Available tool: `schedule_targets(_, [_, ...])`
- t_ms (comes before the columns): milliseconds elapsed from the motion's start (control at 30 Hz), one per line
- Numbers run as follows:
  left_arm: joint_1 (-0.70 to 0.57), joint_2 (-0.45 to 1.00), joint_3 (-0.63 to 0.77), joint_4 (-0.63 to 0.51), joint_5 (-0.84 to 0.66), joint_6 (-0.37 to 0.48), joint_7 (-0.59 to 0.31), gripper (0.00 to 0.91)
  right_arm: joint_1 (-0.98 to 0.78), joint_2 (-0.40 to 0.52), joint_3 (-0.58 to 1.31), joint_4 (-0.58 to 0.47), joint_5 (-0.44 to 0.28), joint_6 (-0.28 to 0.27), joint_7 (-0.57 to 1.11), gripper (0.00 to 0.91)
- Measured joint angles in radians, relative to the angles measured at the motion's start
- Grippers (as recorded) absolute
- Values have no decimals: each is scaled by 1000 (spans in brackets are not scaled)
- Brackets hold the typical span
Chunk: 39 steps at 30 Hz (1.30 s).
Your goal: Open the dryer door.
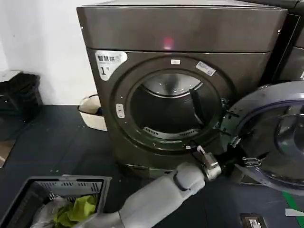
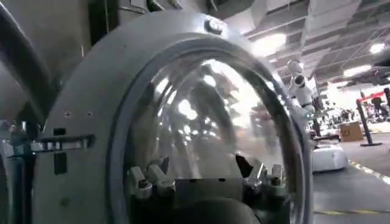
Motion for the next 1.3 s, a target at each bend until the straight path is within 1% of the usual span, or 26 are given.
schedule_targets(200, [7, 54, 13, -55, -13, -39, 10, 907, 0, -10, 2, -1, 0, -1, -2, 907])
schedule_targets(433, [24, 157, 10, -140, -40, -120, 10, 907, -3, -17, 3, 2, 2, -1, -10, 907])
schedule_targets(667, [46, 274, 4, -251, -70, -146, 11, 907, 0, -26, 5, 2, 2, -1, -14, 907])
schedule_targets(800, [60, 372, -15, -334, -111, -151, 14, 907, 7, -32, 13, 8, -1, -1, -13, 907])
schedule_targets(900, [76, 462, -35, -397, -138, -138, 27, 907, 14, -38, 24, 14, -3, 1, -3, 907])
schedule_targets(1033, [119, 598, -77, -481, -160, -66, 63, 907, 22, -41, 49, 29, -11, 9, 3, 907])
schedule_targets(1167, [185, 737, -141, -551, -143, -19, 88, 907, 32, -44, 78, 44, -41, 19, 8, 907])
schedule_targets(1300, [249, 865, -203, -601, -162, 9, 119, 907, 42, -52, 106, 58, -64, 20, 16, 907])
